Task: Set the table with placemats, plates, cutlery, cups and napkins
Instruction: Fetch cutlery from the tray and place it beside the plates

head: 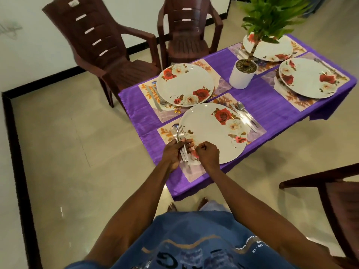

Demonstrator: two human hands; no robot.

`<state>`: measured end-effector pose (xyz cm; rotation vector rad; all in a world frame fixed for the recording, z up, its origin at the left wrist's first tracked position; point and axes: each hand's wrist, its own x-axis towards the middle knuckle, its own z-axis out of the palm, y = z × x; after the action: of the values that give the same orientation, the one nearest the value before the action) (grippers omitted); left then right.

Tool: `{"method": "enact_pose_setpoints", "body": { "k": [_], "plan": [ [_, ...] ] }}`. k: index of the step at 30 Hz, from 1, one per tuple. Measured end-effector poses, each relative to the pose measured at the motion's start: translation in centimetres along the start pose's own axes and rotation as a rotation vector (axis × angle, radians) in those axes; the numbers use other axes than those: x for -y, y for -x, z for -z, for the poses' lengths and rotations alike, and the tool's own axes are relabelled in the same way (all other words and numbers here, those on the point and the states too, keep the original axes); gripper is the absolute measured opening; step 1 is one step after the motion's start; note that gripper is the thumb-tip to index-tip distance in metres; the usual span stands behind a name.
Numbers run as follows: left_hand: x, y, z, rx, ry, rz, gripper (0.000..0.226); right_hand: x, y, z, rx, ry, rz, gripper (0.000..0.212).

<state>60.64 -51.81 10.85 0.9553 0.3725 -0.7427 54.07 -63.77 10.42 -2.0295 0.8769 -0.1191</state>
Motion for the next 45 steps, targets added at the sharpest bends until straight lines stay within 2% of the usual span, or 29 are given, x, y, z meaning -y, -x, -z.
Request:
{"method": "enact_pose_setpoints", "body": {
  "k": [4,8,12,18,22,26,29,33,38,42,45],
  "plan": [
    [0.7,-2.3,-4.4,0.061,-0.009,0.079,0.009,-1.2,-2.4,3.3,-0.093,-0.147,-0.109,0.014],
    [1.9,-5.0,-8.7,0.031,-0.031,0.139,0.008,-3.2,-5.8,6.6,-0.164,-0.241,-0.17,0.024],
    [4.3,-8.3,-14.1,-0.007,-0.118,0.111,0.003,-5.4,-9.7,10.8,-0.182,-0.341,-0.224,0.018],
    [8.7,-13.9,-25.6,-0.004,-0.133,0.135,0.01,-10.3,-18.4,19.4,-0.024,-0.384,-0.255,0.025],
    [11.8,-16.8,-33.2,-0.122,-0.227,0.091,0.015,-12.4,-23.1,26.1,0.171,-0.444,-0.281,0.029],
    [13.7,-19.1,-39.1,-0.219,-0.236,0.034,0.01,-13.8,-27.1,30.9,0.283,-0.518,-0.293,0.023],
    [14.7,-20.8,-41.9,-0.284,-0.245,0.0,0.012,-14.7,-29.5,32.8,0.307,-0.536,-0.285,0.014],
    [15.1,-23.6,-44.2,-0.312,-0.226,0.001,0.012,-15.4,-32.6,34.3,0.26,-0.588,-0.342,0.006],
    [15.2,-27.8,-45.8,-0.339,-0.215,0.036,0.021,-16.3,-37.4,35.0,0.245,-0.583,-0.427,0.009],
    [14.6,-30.4,-46.9,-0.343,-0.189,0.02,0.015,-16.7,-40.8,35.3,0.302,-0.556,-0.479,0.01],
    [14.5,-31.8,-47.5,-0.347,-0.191,-0.007,0.011,-17.2,-42.9,35.3,0.274,-0.508,-0.472,0.017]
  ]
}}
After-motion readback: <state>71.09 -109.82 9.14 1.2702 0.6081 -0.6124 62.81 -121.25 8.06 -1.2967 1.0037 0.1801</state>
